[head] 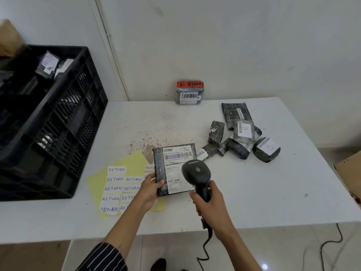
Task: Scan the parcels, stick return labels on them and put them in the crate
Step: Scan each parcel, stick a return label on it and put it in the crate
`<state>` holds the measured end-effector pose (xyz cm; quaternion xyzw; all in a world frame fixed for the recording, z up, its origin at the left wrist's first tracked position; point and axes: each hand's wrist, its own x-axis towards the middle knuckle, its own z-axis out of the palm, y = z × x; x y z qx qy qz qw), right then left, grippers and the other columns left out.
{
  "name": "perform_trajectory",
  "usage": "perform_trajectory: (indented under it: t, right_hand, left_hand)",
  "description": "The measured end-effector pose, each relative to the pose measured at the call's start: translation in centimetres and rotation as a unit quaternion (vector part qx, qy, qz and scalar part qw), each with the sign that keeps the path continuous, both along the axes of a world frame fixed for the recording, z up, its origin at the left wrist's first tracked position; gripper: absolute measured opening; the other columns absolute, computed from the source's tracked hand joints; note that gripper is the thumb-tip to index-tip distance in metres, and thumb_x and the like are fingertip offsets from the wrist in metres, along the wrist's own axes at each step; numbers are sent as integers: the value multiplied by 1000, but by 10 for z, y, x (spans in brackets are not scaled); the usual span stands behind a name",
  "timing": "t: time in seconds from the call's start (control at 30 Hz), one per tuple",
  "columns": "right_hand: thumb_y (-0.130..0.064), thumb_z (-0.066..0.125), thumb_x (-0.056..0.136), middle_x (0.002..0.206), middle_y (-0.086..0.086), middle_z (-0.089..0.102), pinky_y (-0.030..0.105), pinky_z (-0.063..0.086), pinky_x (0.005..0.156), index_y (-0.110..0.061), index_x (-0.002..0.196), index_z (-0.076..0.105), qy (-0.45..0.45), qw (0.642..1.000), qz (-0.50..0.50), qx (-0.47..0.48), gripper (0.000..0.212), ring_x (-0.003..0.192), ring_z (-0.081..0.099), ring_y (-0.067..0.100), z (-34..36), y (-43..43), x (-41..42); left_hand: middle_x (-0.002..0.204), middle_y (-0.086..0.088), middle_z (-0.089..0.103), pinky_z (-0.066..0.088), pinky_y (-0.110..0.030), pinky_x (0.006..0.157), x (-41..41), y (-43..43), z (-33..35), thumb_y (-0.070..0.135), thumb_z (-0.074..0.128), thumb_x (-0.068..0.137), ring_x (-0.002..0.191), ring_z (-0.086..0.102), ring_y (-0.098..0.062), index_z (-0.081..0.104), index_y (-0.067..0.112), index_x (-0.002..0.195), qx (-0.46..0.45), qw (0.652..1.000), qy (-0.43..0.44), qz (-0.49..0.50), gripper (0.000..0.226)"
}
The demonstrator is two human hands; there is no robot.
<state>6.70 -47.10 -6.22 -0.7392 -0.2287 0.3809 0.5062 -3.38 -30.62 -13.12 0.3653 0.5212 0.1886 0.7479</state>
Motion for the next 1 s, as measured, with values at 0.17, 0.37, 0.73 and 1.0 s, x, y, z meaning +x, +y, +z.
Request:
perform_trajectory:
  t: [0.17,0.37,0.73,1.0]
  right_hand:
    - [-17,62,85,76,13,56,23,44,53,-14,93,49,19,1000,7,18,16,56,47,15,6,6,-11]
    - [-15,60,86,78,14,56,27,44,57,-20,95,49,8,1000,12,23,15,60,47,16,6,12,-19]
    - [-18,59,85,75,11,53,30,43,59,-17,94,48,0,1000,-3,13,14,61,46,16,2,14,-28]
    - [-25,62,89,76,-3,53,12,38,51,-13,95,42,-116,990,-78,-33,25,64,51,8,-13,1,-8]
  left_hand:
    - [126,-21,56,48,-33,81,2,8,2,-9,46,93,102,56,-28,41,1,129,13,1000,7,-6,38]
    - [124,-18,58,47,-42,91,-2,13,-1,-6,48,93,101,57,-29,43,5,128,17,999,21,-25,38]
    - [123,-17,58,49,-35,79,-1,13,2,-7,48,92,99,57,-27,43,5,127,3,1000,8,-23,37]
    - [119,-16,57,48,-38,83,-2,1,3,-8,47,93,102,54,-27,40,1,129,-27,999,-3,-38,39]
